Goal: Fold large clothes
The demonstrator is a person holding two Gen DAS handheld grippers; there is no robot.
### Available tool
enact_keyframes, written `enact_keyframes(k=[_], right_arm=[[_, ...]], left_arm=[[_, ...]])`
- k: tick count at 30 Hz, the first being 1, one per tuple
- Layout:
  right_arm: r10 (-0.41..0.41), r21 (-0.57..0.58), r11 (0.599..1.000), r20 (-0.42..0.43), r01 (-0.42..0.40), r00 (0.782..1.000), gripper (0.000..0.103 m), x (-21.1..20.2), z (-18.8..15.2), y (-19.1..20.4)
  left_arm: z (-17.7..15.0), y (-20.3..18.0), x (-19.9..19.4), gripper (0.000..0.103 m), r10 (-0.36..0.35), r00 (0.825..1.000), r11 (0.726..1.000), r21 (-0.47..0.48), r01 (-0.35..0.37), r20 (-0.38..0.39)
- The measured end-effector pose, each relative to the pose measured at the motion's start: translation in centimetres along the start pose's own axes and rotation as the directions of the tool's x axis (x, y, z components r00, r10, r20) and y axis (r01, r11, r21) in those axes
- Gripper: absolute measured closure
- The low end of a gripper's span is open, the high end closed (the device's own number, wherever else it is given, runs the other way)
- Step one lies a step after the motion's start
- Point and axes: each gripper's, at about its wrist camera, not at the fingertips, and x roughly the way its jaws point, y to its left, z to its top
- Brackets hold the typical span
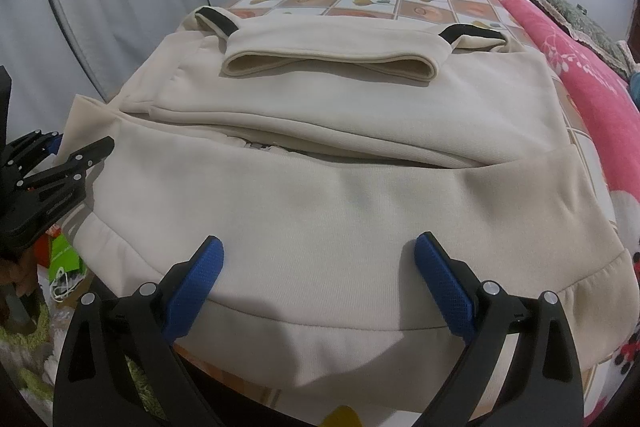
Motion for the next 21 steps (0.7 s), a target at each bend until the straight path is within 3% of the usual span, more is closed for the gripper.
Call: enact_keyframes(k=[11,16,21], right_arm=[[0.029,0.03,0.999,-0.008,-0.029,1.0,0.01,-0.5,0.1,-0.6],[0.088,0.107,0.99,0.009,-0.089,0.996,0.01,-1.7,0.3,-2.7],[0.067,0.145,0.987,0.043,-0.073,0.997,0.01,-3.3,0.4,-4.8]], left_arm=[[0.1,-0.1,0.1,0.067,0.005,1.0,1.0,-0.006,-0.005,-0.008],[0.0,0.0,0.1,0.067,-0.002,1.0,1.0,-0.017,0.002,-0.012],[0.1,0.3,0.2,0.067,-0.01,1.0,1.0,-0.027,0.009,-0.016]])
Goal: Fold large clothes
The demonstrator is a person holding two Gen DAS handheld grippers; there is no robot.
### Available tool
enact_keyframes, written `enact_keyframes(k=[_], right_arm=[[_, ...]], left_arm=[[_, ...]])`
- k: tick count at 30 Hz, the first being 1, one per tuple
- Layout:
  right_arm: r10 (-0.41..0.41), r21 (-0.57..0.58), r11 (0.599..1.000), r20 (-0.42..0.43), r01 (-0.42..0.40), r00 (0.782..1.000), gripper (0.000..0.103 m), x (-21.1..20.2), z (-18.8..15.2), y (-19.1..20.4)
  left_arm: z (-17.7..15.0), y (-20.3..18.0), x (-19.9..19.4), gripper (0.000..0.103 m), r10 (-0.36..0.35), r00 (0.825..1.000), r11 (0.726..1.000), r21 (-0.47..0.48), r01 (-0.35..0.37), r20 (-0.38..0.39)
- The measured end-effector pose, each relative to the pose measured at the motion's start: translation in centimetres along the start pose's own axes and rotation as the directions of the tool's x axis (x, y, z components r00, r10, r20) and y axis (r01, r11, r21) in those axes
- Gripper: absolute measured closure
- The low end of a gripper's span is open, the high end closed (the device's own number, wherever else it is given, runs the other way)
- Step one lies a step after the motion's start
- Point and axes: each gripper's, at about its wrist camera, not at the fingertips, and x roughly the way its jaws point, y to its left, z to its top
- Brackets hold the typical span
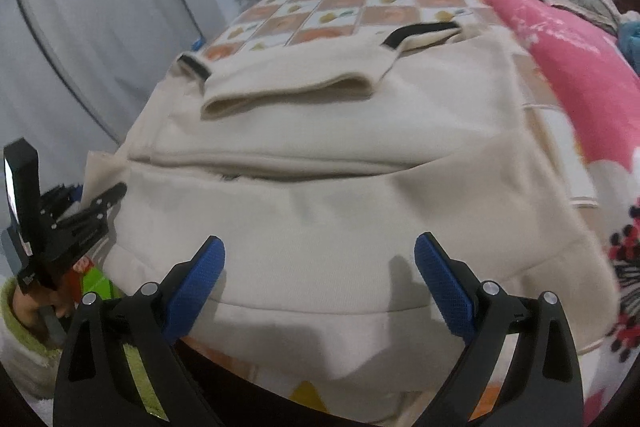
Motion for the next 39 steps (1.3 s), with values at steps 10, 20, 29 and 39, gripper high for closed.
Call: enact_keyframes(k=[10,20,29,39], right_arm=[[-0.11,0.045,0.993,0.087,0.107,0.99,0.02,-5.6,0.0,-6.6],[-0.09,0.158,0.985,0.101,0.073,0.991,0.046,-5.1,3.2,-11.7],[-0.051,0.095,0.994,0.051,0.046,0.997,0.052,-1.0,5.3,-10.8],[-0.091,0.03,0.995,-0.021,0.092,0.996,0.062,-1.6,3.4,-10.5]], left_arm=[[-0.1,-0.1,0.0,0.067,0.014,1.0,1.0,0.002,-0.014,0.003],[-0.1,-0.3,0.0,0.067,0.017,1.0,1.0,0.001,-0.017,-0.002],[-0.1,-0.2,0.0,0.067,0.019,1.0,1.0,0.005,-0.019,-0.002],[-0.2,-0.6,-0.1,0.068,0.036,0.999,0.999,0.024,-0.036,-0.002]])
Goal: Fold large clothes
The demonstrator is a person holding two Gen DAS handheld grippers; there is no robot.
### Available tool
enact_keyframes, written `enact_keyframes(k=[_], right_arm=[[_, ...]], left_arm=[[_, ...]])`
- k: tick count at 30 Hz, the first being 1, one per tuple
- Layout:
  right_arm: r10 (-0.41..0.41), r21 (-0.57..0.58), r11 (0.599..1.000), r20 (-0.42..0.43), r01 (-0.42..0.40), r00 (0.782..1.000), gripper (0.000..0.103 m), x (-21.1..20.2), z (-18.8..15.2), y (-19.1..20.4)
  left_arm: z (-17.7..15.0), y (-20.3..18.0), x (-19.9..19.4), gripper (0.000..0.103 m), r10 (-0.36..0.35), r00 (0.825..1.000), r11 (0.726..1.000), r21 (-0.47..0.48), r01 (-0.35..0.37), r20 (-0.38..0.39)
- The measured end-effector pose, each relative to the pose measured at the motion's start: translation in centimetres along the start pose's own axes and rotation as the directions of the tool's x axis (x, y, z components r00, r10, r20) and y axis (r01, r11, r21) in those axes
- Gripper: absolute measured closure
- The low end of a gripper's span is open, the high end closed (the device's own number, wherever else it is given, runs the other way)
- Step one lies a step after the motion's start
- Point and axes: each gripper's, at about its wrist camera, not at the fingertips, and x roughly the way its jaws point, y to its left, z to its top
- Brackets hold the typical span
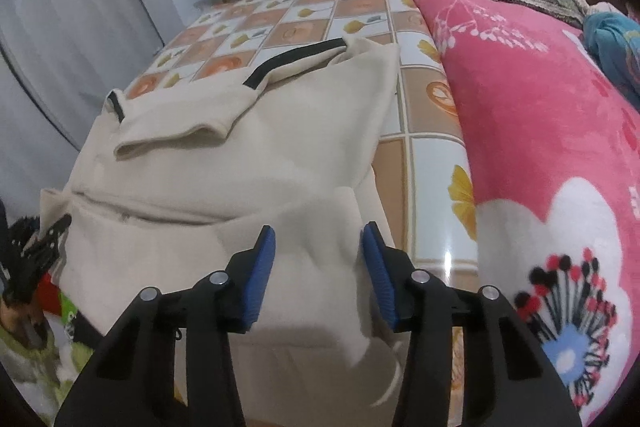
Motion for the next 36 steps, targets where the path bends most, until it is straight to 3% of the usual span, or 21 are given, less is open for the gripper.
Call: enact_keyframes(k=[7,14,24,26,28,31,36], right_arm=[[-0.013,-0.013,1.0,-0.013,0.013,1.0,0.067,0.6,0.8,-0.2],[0.039,0.006,0.999,-0.066,-0.038,0.997,0.066,2.9,1.8,-0.9],[0.107,-0.005,0.994,-0.14,-0.109,0.984,0.066,1.9,0.7,-1.9],[0.078,-0.036,0.996,-0.138,-0.084,0.987,0.067,2.1,0.7,-1.2],[0.011,-0.097,0.995,-0.121,-0.023,0.993,0.08,2.1,0.5,0.1],[-0.074,-0.158,0.986,-0.087,0.06,0.993,0.087,1.7,0.3,1.3],[-0.176,-0.214,0.963,-0.048,0.162,0.983,0.088,1.5,0.0,2.3]], left_arm=[[0.0,-0.1,-0.1,0.068,-0.003,1.0,1.0,-0.005,0.003,-0.002],[0.1,-0.1,0.0,0.068,-0.013,1.0,1.0,-0.015,0.013,-0.005],[0.1,0.0,0.0,0.068,-0.012,1.0,1.0,-0.013,0.012,-0.006],[0.1,0.0,0.0,0.068,-0.012,1.0,1.0,-0.015,0.012,-0.007],[0.1,0.0,0.0,0.068,-0.011,1.0,1.0,-0.015,0.011,-0.009],[0.1,-0.1,-0.1,0.068,-0.009,1.0,1.0,-0.017,0.009,-0.014],[0.3,-0.3,-0.2,0.068,-0.005,1.0,1.0,-0.015,0.005,-0.02]])
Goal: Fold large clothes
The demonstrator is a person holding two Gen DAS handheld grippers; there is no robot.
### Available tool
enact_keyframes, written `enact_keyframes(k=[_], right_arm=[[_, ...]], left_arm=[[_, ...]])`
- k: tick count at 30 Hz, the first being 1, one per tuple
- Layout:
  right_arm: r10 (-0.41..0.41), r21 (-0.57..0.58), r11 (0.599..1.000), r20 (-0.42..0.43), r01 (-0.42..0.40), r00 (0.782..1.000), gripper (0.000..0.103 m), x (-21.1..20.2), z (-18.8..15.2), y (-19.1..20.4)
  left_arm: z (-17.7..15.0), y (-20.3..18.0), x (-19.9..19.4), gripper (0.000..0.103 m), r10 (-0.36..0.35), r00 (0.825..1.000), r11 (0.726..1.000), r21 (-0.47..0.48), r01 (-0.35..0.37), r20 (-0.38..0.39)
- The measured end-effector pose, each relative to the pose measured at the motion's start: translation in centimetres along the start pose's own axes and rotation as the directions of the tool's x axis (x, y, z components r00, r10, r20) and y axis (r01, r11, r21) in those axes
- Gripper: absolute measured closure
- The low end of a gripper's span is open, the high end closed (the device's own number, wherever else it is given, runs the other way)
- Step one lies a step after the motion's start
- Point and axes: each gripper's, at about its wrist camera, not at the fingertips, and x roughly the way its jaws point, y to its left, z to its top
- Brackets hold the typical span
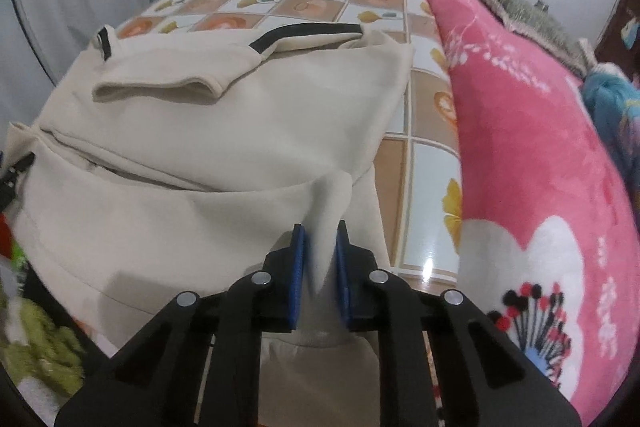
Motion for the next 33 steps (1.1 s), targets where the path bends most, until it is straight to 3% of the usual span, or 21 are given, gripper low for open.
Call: enact_keyframes(k=[7,33], right_arm=[[-0.079,-0.06,0.995,0.012,0.08,0.997,0.088,0.19,-0.02,1.2],[-0.083,-0.063,0.995,0.012,0.083,0.997,0.088,0.22,-0.11,1.2]], left_arm=[[0.18,-0.04,0.08,0.068,0.002,1.0,1.0,-0.002,-0.002,-0.007],[0.13,-0.01,0.1,0.068,0.001,1.0,1.0,-0.001,-0.001,-0.008]])
